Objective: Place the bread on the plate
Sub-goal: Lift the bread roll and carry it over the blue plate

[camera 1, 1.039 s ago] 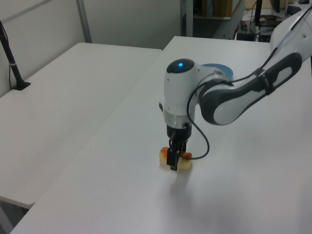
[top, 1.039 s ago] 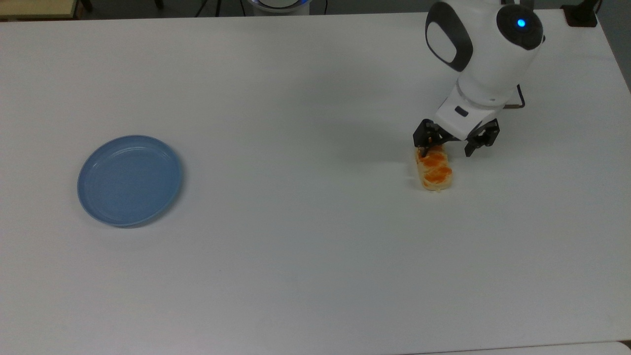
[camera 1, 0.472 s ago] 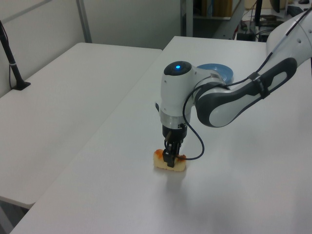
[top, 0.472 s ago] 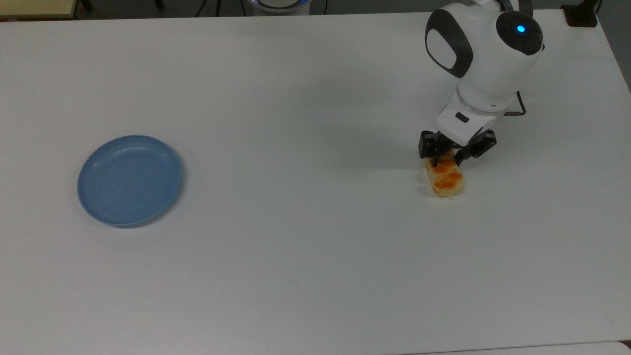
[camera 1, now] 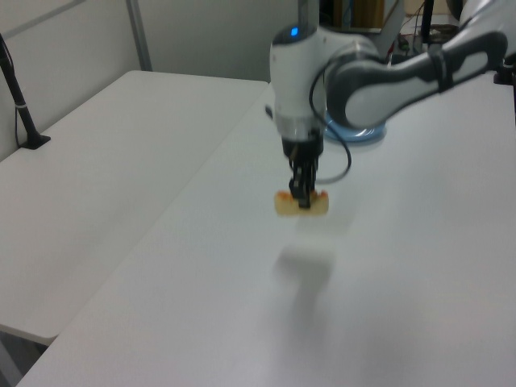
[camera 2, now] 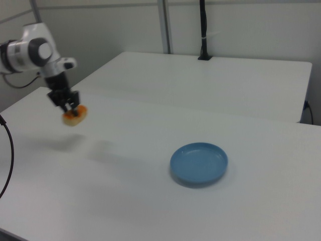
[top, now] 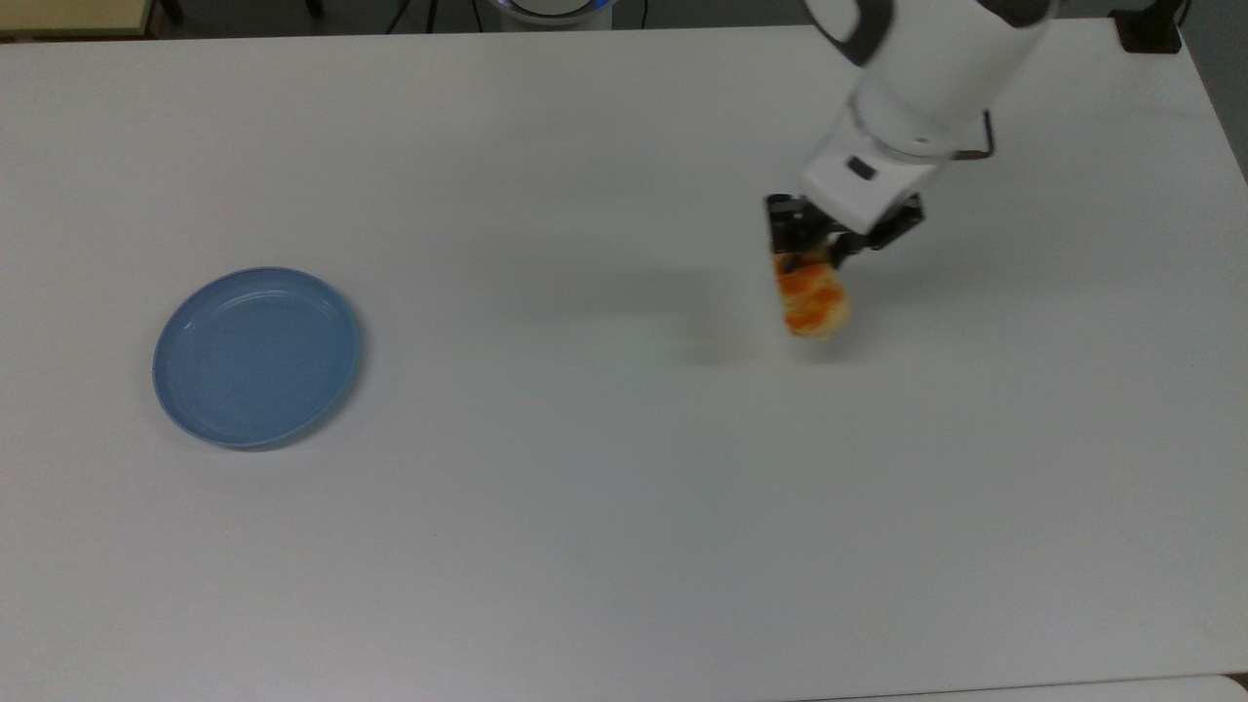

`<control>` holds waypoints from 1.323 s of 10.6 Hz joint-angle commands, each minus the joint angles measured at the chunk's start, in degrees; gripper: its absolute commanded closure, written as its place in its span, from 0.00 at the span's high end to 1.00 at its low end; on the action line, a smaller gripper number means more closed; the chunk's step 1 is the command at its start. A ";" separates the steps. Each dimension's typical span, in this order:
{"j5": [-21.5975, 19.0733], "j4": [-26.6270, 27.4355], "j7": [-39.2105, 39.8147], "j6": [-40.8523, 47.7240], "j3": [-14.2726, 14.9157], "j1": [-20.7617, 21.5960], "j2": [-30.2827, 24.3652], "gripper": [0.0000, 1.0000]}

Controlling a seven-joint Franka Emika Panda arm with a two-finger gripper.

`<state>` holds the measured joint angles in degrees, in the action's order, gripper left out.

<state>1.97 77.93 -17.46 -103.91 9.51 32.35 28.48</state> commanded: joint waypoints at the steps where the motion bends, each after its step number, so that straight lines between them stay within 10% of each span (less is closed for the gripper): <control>1: 3.20 1.79 11.97 0.99 6.10 -7.45 -4.49 0.44; 3: 2.78 2.23 21.98 -0.67 11.91 -13.42 -3.88 0.45; 7: 3.12 4.60 27.65 -14.97 12.64 -28.27 1.37 0.46; 10: 3.21 5.74 28.01 -20.71 12.73 -30.15 6.67 0.47; 11: 3.21 6.27 27.92 -20.89 12.72 -30.15 6.59 0.52; 13: 2.34 6.54 27.31 -20.55 12.72 -30.33 6.24 1.00; 14: 2.33 6.54 27.22 -20.11 12.81 -30.42 5.71 1.00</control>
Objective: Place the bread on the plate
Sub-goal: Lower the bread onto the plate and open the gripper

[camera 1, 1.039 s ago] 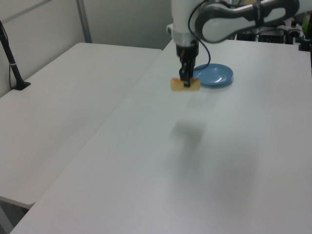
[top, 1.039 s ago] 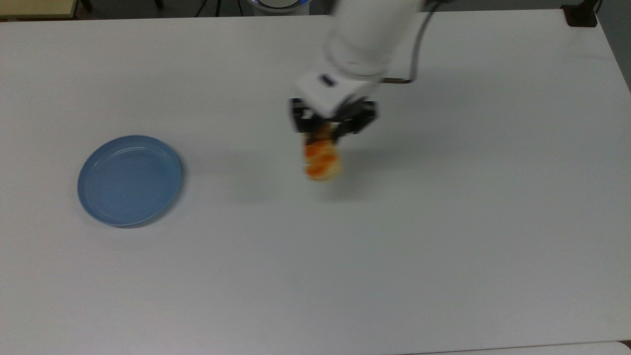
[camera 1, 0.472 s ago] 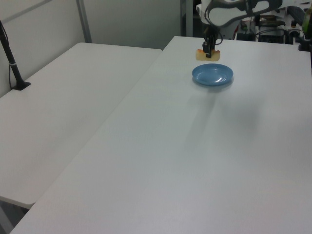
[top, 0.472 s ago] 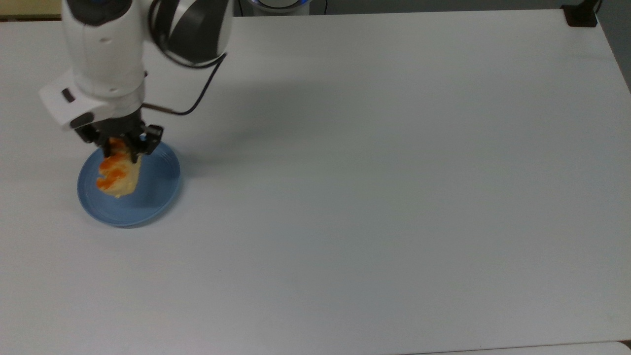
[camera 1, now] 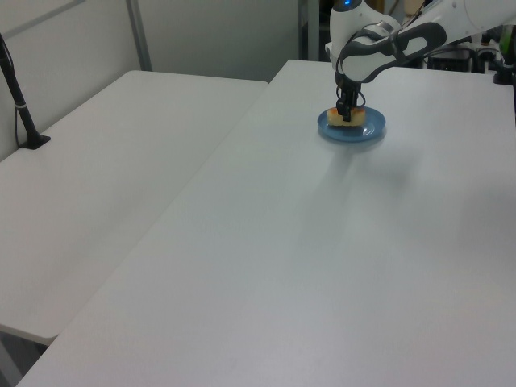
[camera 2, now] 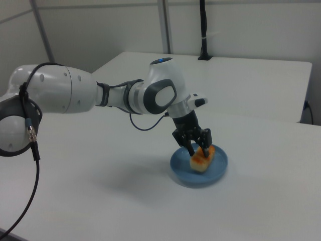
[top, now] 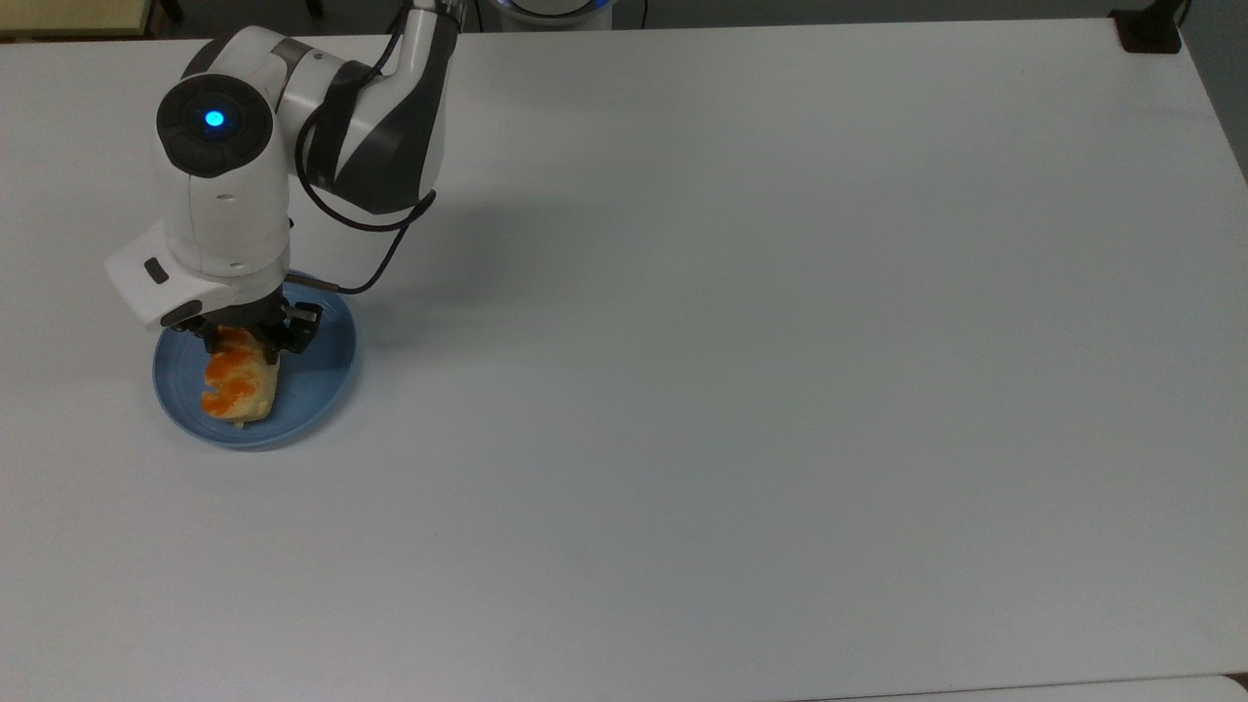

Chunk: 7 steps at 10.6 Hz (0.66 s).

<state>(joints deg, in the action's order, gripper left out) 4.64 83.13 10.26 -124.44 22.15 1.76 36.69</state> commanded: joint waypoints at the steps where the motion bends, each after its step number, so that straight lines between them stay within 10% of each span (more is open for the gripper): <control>1: -0.42 1.34 -1.37 2.60 0.17 0.34 -5.20 1.00; 7: -0.42 6.77 -11.82 29.85 -4.91 1.14 -31.73 1.00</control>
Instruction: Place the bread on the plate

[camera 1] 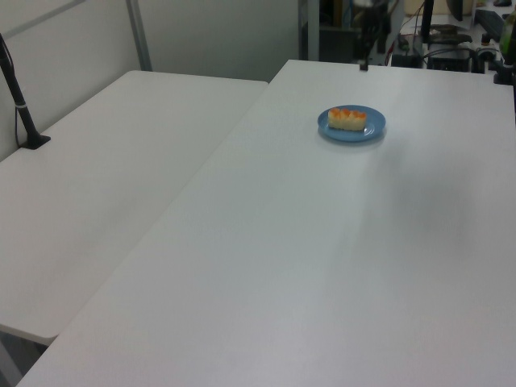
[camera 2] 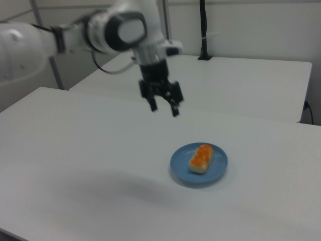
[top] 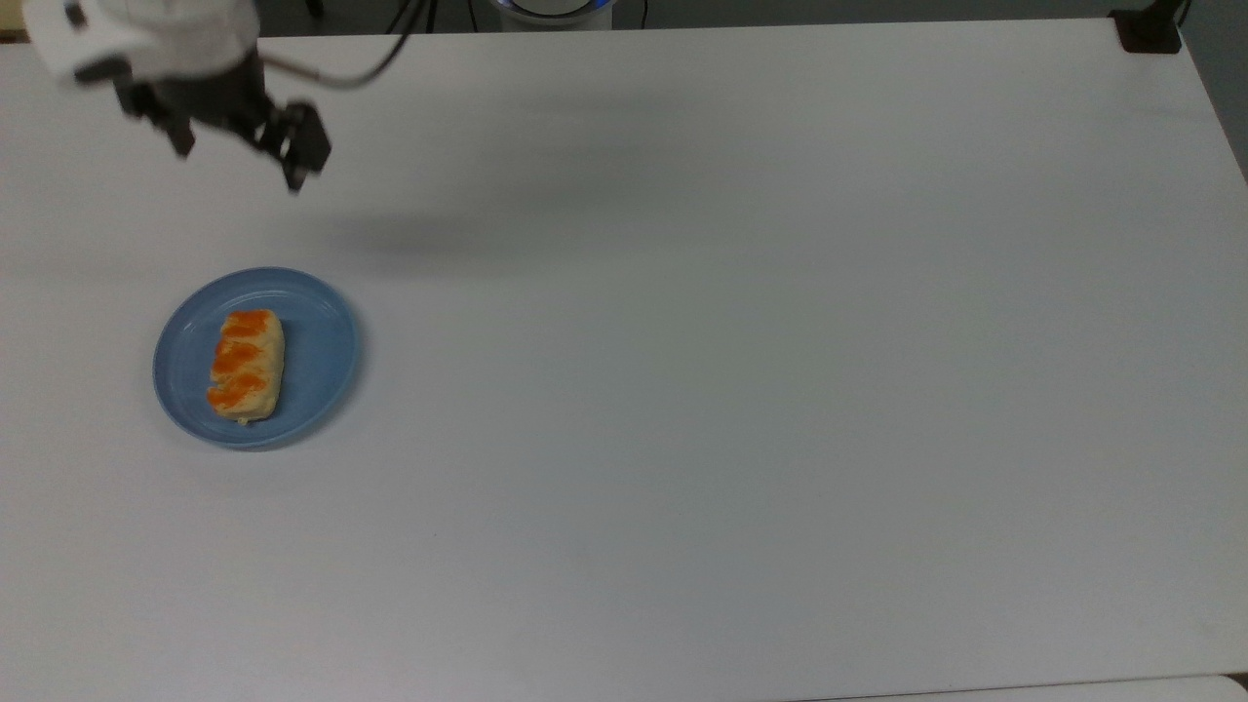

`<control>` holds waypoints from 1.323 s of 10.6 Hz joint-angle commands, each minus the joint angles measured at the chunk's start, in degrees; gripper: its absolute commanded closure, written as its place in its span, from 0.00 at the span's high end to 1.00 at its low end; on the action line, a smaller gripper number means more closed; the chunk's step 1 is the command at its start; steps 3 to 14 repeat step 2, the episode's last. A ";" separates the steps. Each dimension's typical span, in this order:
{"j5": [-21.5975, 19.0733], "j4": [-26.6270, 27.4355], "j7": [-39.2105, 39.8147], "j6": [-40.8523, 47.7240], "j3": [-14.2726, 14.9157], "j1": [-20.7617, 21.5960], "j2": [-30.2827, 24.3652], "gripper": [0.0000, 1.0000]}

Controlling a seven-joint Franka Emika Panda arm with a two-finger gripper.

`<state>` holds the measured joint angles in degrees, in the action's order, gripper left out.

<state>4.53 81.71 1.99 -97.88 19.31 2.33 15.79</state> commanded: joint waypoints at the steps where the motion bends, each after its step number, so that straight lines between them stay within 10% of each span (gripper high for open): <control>1: -0.31 8.81 -4.53 4.44 -3.56 0.49 -13.13 1.00; 14: -0.31 8.90 -4.54 5.93 -3.66 0.57 -14.46 1.00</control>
